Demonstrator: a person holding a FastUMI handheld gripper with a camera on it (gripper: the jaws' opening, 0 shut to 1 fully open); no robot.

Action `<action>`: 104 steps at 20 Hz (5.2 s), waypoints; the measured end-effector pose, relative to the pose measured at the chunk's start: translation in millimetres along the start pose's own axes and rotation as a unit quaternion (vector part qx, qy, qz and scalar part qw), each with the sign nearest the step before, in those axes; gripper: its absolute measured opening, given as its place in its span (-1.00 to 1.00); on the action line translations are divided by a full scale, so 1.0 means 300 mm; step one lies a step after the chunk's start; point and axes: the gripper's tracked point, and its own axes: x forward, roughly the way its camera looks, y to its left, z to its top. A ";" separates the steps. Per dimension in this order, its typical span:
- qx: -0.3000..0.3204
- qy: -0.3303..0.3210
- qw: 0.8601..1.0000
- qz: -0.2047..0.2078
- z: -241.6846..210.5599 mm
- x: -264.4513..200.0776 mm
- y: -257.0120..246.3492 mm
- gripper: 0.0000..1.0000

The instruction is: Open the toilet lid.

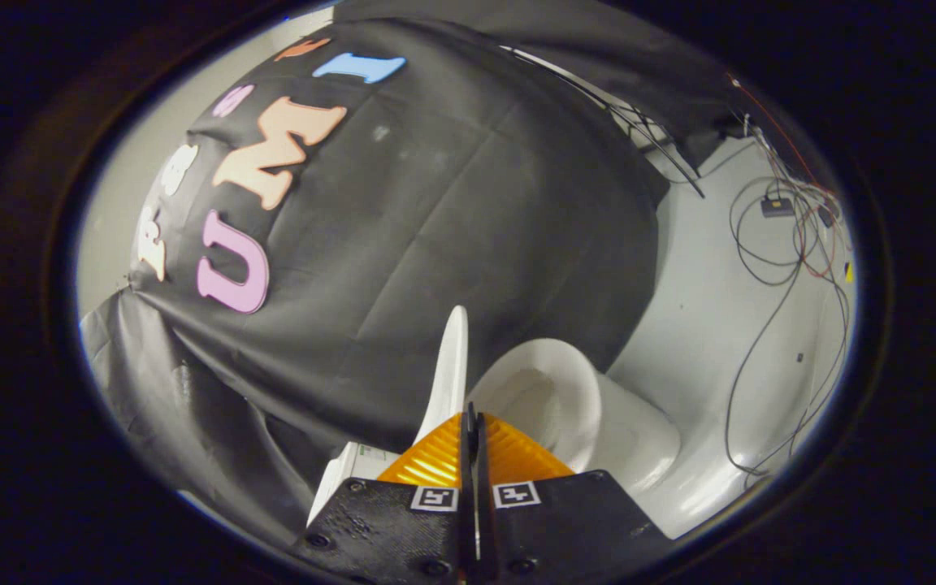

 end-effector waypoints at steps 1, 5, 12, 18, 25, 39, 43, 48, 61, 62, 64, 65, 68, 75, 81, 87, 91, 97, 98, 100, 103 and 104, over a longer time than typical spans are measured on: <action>-0.015 -0.007 1.000 0.002 0.001 -0.005 0.057 -0.96; -0.080 -0.023 0.996 0.017 -0.013 -0.015 0.285 -0.94; -0.182 -0.033 0.983 0.003 -0.075 -0.024 0.632 -0.92; -0.259 -0.026 0.965 -0.019 -0.164 -0.026 0.792 -0.92; -0.335 -0.010 0.942 -0.014 -0.267 -0.020 0.968 -0.92; -0.439 0.057 0.893 0.078 -0.603 0.059 1.261 -0.91; -0.459 0.076 0.880 0.100 -0.690 0.078 1.309 -0.91; -0.484 0.097 0.862 0.114 -0.777 0.111 1.349 -0.90; -0.504 0.103 0.845 0.146 -0.894 0.140 1.378 -0.61; -0.502 0.099 0.846 0.150 -0.894 0.136 1.380 -0.46; -0.502 0.098 0.845 0.155 -0.889 0.140 1.376 -0.16; -0.503 0.095 0.845 0.154 -0.879 0.139 1.379 -0.01; -0.503 0.078 0.843 0.174 -0.832 0.093 1.402 0.44; -0.507 -0.001 0.829 0.238 -0.726 -0.049 1.504 0.88; -0.519 -0.056 0.827 0.209 -0.492 -0.122 1.492 0.88; -0.536 -0.121 0.819 0.163 -0.224 -0.236 1.358 0.88; -0.538 -0.160 0.815 0.140 -0.054 -0.313 1.250 0.87; -0.537 -0.190 0.817 0.089 0.172 -0.356 1.003 0.86; -0.539 -0.192 0.817 0.076 0.206 -0.362 0.948 0.86; -0.537 -0.193 0.820 0.048 0.272 -0.391 0.819 0.84; -0.534 -0.190 0.824 0.009 0.355 -0.420 0.655 0.78; -0.529 -0.187 0.828 0.005 0.370 -0.434 0.609 0.74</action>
